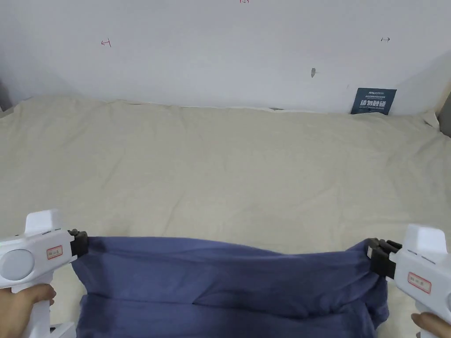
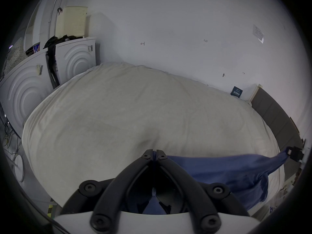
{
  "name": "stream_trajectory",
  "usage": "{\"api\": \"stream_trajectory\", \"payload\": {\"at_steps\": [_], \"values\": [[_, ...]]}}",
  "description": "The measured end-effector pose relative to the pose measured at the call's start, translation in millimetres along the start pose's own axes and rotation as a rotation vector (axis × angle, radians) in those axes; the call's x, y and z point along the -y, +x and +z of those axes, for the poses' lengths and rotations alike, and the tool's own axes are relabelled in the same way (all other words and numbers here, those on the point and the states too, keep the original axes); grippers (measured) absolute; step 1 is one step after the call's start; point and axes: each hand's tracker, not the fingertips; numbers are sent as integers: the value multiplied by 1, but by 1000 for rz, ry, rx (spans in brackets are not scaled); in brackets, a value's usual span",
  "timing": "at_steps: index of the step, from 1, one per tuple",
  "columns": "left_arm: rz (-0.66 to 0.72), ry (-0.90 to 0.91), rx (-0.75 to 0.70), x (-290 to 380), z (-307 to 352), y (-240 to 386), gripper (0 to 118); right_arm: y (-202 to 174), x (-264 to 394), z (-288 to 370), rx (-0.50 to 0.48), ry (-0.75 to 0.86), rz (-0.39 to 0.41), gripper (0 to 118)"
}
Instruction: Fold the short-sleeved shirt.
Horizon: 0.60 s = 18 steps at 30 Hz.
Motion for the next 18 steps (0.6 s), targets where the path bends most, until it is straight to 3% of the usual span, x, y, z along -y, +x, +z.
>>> {"api": "stream_trajectory", "payload": {"at_steps": [6,9,18], "values": [[45,-77,-23,60,17,-3,2,16,67,19,-3,-79,-61,4],[38,-126,-32,93,20,1,2,20,101,18,29,-132,-110,4],[0,-237,-96,155,-5,-2,2,35,165,-19,140,-271,-152,4]]}}
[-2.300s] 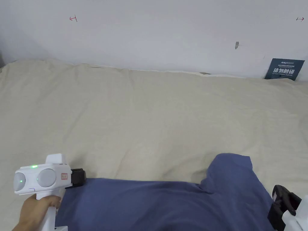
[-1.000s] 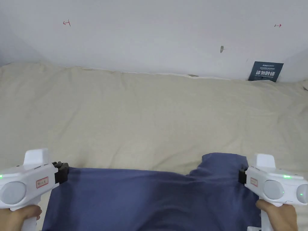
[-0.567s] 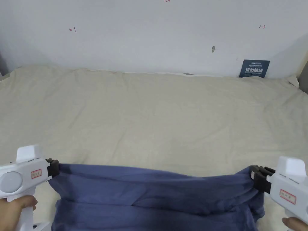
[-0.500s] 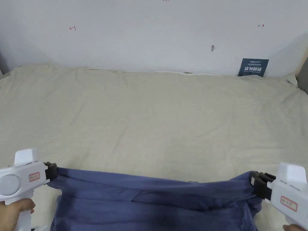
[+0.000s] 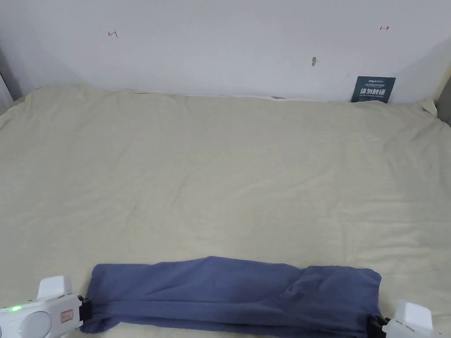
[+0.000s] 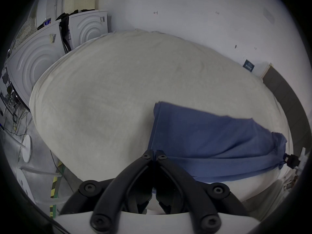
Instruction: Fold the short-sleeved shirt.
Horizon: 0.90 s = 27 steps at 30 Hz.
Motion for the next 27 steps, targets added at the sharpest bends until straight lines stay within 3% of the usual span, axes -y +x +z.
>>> {"api": "stream_trajectory", "payload": {"at_steps": [3,4,5,6,7,8,9,15,19,24,27], "values": [[-37,-6,-18,2,-4,7,4,-6,-3,2,13,-7,-3,8],[-43,5,-31,1,-2,9,15,-9,-5,9,19,1,1,29],[-37,15,-35,-2,0,10,32,-13,-8,15,32,13,8,51],[-29,22,-30,-5,5,10,60,-16,-13,22,36,33,19,70],[-11,32,-14,-11,12,11,96,-20,-20,32,24,77,32,84],[10,57,25,-17,20,13,113,-25,-27,45,5,126,42,92],[18,96,52,-23,30,17,117,-30,-35,54,-5,165,57,96],[42,400,188,-81,114,65,115,-75,-82,121,-41,466,152,96],[11,602,171,-107,145,97,115,-102,-99,156,-33,656,179,97],[-20,746,151,-120,158,125,115,-125,-107,180,9,778,232,97],[-31,808,165,-117,161,136,102,-132,-105,186,34,812,248,97]]}}
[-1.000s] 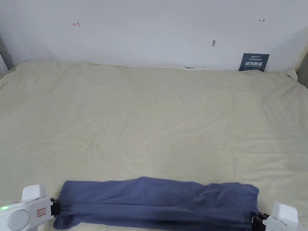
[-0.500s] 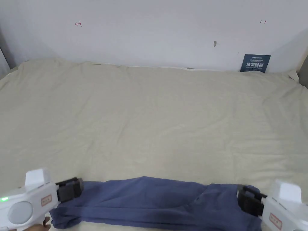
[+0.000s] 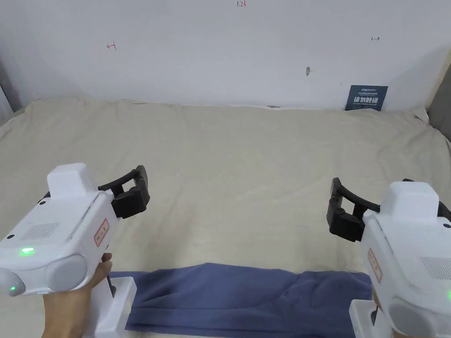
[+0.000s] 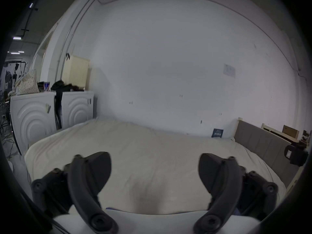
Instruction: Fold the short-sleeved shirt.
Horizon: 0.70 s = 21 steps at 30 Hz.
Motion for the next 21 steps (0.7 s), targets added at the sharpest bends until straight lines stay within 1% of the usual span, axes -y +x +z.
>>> {"api": "stream_trajectory", "payload": {"at_steps": [1,2,3,4,5,6,8,10,13,17,21], "values": [[4,9,13,0,2,2,90,-1,-1,2,2,5,-1,94],[6,22,22,1,4,4,79,-1,-1,4,-1,16,-1,87],[4,28,27,2,5,6,61,-2,-1,6,-4,25,-7,74],[-6,34,26,3,5,8,28,-3,-1,8,-3,32,-5,46],[-26,39,28,4,5,10,0,-5,-1,8,7,38,5,22],[-45,37,30,6,5,11,0,-6,0,8,25,43,22,4],[-63,29,68,5,10,9,0,-5,0,9,14,55,24,2],[-72,29,63,6,13,11,0,-6,0,9,6,55,26,2],[-90,24,63,7,10,10,0,-9,0,9,6,62,50,2],[-93,-6,80,9,10,5,0,-12,0,8,-8,58,45,2],[13,-159,173,9,8,-22,0,-15,2,5,-15,46,56,2]]}}
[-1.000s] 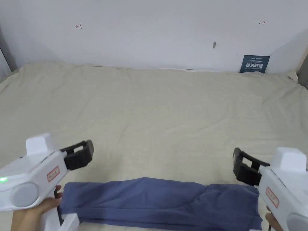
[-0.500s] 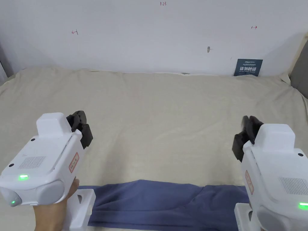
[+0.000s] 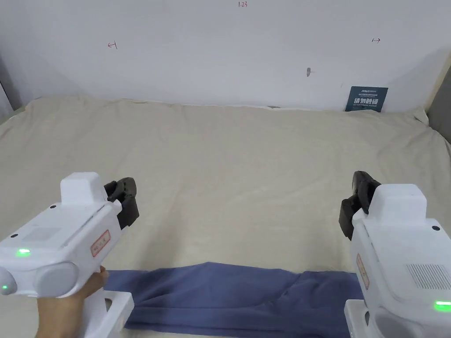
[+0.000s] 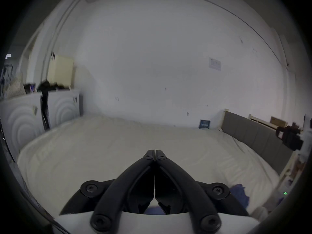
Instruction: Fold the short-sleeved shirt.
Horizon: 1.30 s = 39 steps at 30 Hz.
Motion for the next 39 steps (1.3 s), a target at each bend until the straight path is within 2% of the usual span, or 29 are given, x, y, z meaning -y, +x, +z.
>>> {"api": "stream_trajectory", "payload": {"at_steps": [3,7,9,12,15,16,17,18,19,20,21,26,28,29,33,36,39], "values": [[162,-140,112,3,5,-38,0,-3,3,-4,-7,-15,2,2],[280,-352,196,22,8,-88,0,-8,8,-10,-24,-44,1,2],[322,-449,210,37,7,-114,0,-10,10,-13,-34,-58,-3,2],[373,-540,158,65,9,-144,0,-17,16,-18,-42,-81,5,2],[449,-594,124,91,15,-171,6,-23,21,-24,-46,-106,10,2],[477,-597,97,99,16,-178,17,-25,23,-27,-48,-118,12,2],[496,-605,83,106,17,-186,33,-26,25,-29,-49,-126,15,2],[516,-617,81,111,19,-193,55,-29,26,-31,-47,-133,19,2],[542,-644,86,118,18,-201,82,-31,27,-34,-48,-141,22,2],[567,-673,82,123,15,-205,98,-32,29,-36,-51,-147,24,2],[583,-692,81,129,13,-208,105,-33,30,-38,-54,-153,27,2],[582,-734,86,148,-1,-219,101,-40,36,-46,-60,-179,40,2],[581,-743,86,154,-7,-221,84,-41,38,-48,-57,-190,44,2],[531,-742,51,157,-11,-221,80,-40,40,-49,-57,-196,45,2],[492,-740,53,155,-18,-217,79,-37,43,-52,-51,-215,51,2],[369,-758,31,155,-26,-206,71,-33,45,-53,-46,-224,51,3],[248,-778,9,155,-30,-195,55,-28,46,-54,-39,-228,37,3]]}}
